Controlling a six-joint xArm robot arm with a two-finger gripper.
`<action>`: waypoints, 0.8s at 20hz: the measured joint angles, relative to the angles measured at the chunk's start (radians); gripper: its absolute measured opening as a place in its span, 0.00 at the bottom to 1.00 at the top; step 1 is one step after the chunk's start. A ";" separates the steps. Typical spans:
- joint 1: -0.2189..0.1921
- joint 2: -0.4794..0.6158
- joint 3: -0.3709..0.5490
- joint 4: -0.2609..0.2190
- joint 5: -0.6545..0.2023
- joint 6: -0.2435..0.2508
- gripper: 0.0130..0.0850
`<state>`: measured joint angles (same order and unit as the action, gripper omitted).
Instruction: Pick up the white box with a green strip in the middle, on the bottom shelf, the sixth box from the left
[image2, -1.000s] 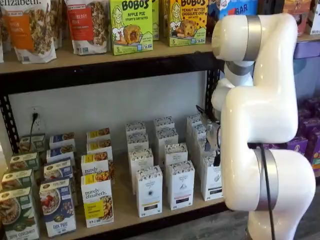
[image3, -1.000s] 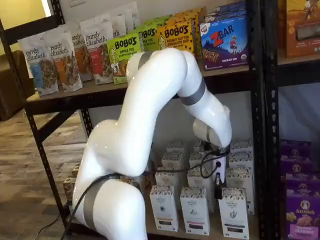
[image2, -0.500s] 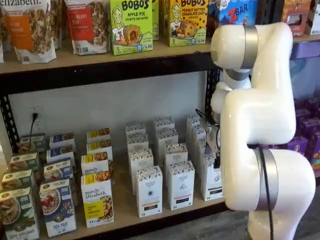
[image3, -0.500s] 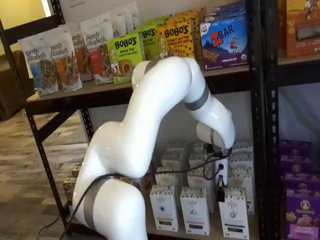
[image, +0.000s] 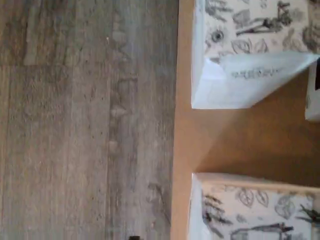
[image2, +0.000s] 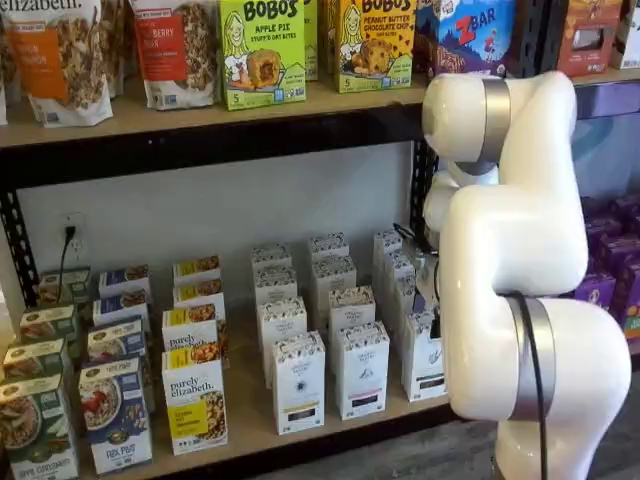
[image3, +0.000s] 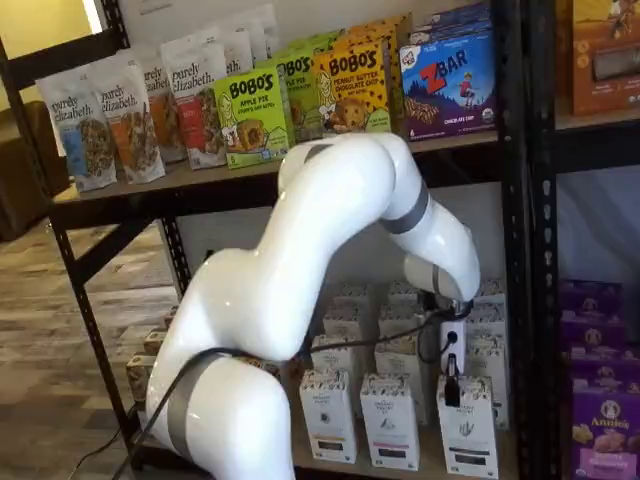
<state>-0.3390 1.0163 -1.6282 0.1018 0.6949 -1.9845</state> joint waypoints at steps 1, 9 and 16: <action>0.000 0.013 -0.017 -0.018 0.002 0.015 1.00; 0.012 0.085 -0.090 -0.163 -0.002 0.144 1.00; 0.015 0.127 -0.144 -0.207 0.023 0.183 1.00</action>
<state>-0.3241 1.1434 -1.7719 -0.1054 0.7180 -1.8015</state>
